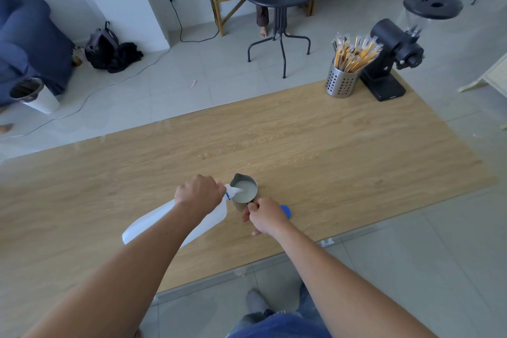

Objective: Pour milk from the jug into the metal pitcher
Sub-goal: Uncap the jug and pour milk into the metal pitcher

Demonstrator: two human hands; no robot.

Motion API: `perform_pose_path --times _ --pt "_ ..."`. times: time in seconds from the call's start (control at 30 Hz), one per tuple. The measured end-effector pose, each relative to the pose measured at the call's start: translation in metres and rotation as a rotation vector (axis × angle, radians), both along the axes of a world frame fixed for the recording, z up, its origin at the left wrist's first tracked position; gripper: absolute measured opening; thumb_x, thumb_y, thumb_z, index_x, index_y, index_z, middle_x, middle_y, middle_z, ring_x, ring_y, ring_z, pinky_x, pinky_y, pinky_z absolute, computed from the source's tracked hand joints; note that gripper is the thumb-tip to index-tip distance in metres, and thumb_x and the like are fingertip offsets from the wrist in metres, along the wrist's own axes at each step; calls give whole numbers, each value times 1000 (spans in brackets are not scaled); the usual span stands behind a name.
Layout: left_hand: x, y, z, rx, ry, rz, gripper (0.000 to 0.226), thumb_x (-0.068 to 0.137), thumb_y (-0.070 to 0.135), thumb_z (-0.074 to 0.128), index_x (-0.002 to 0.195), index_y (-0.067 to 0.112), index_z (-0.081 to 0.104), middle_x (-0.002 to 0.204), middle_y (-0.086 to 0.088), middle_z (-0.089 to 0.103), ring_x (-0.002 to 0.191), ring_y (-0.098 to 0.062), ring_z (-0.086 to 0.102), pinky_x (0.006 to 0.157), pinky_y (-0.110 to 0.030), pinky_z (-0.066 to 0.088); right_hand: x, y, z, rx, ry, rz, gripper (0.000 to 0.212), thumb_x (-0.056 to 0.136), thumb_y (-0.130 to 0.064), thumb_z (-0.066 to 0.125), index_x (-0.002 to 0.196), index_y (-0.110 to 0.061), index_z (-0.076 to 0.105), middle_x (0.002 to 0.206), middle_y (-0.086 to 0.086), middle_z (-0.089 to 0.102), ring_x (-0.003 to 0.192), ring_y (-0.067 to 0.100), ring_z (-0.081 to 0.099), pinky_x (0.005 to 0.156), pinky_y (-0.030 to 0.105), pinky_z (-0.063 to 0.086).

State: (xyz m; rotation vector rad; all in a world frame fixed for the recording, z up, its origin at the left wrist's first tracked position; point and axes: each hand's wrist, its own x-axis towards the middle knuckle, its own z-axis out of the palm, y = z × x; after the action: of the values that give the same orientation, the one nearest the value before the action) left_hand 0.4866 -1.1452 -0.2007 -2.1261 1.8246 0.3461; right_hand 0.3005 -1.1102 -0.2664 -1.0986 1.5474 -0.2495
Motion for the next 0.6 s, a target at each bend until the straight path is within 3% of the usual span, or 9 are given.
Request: perform_pose_path --times 0.13,0.27,0.6 --pt "1 1 -1 -7 17 4 50 112 41 37 73 16 52 80 -1 54 82 -30 61 74 -35 43 0 -1 -4 -1 3 -1 33 118 -27 49 119 -10 76 102 -6 85 76 15 75 64 29 69" --pt "1 0 -2 -13 5 -6 48 113 42 36 84 13 61 79 0 52 84 -29 61 75 -35 43 0 -1 -5 0 -6 -11 32 118 -27 49 118 -10 76 102 -6 85 88 19 80 68 33 71" --pt "0 -1 -2 -9 10 -2 52 113 43 35 74 15 54 79 -1 54 82 -28 60 74 -35 42 0 0 -1 2 -26 -25 32 119 -25 49 121 -7 75 108 -1 84 84 7 71 52 21 61"
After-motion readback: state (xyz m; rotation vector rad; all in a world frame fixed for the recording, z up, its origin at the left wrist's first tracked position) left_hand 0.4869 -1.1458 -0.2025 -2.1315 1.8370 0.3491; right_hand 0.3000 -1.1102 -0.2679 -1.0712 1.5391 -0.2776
